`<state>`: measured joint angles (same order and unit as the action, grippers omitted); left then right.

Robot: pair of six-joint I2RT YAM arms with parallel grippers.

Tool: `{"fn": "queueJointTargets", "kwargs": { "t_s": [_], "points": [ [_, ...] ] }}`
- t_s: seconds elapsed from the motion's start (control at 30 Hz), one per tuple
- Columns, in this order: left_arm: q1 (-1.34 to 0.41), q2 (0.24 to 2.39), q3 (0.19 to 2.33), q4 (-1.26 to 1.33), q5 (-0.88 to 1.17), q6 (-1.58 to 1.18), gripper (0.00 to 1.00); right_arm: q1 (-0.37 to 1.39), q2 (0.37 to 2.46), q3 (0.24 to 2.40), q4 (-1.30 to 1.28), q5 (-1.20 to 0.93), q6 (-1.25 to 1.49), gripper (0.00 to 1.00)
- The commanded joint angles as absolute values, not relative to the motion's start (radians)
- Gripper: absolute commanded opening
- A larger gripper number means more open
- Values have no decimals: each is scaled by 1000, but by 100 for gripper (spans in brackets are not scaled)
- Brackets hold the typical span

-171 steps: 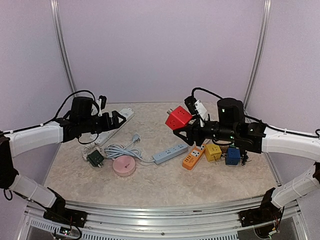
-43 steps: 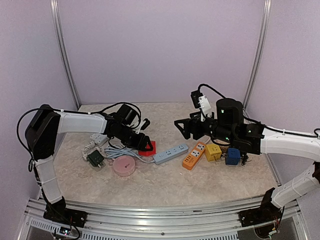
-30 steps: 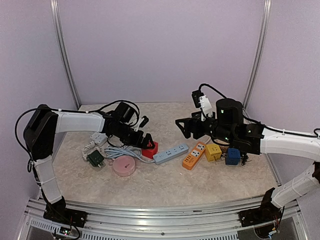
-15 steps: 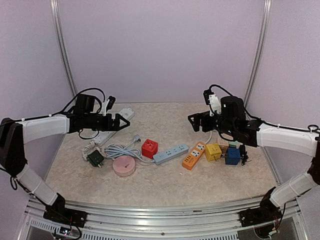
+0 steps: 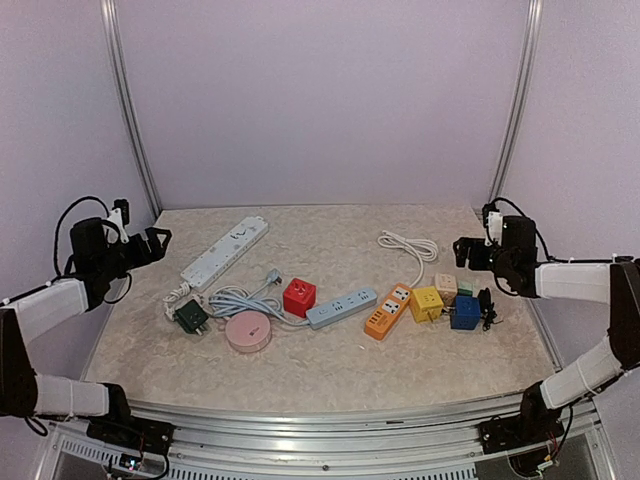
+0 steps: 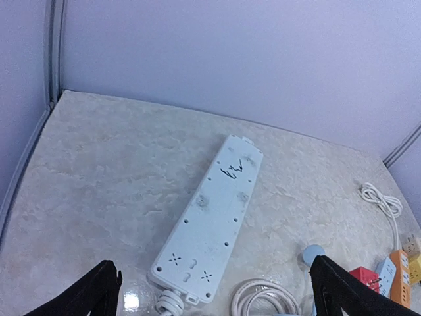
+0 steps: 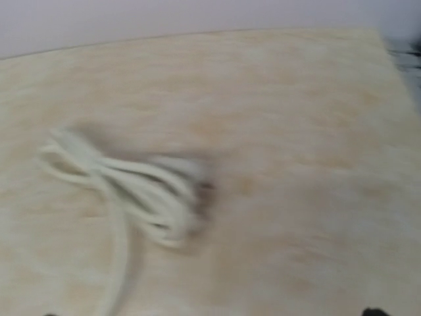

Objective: Pull the plug off the socket

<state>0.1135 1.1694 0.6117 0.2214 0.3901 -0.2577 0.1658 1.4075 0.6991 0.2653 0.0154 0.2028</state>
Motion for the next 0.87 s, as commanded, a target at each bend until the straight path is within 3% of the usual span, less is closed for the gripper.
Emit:
{"fn": "queueJointTargets", "kwargs": {
  "t_s": [0.0,0.23,0.83],
  "points": [
    [138,1094,518,424,204,-206,99,82,1318,590,469,-65,163,100],
    [140,1071,358,669,36,-106,99,-12,1237,337,830,-15,116,100],
    [139,1162,305,752,25,-89,99,-25,1203,273,906,40,87,100]
  ]
}}
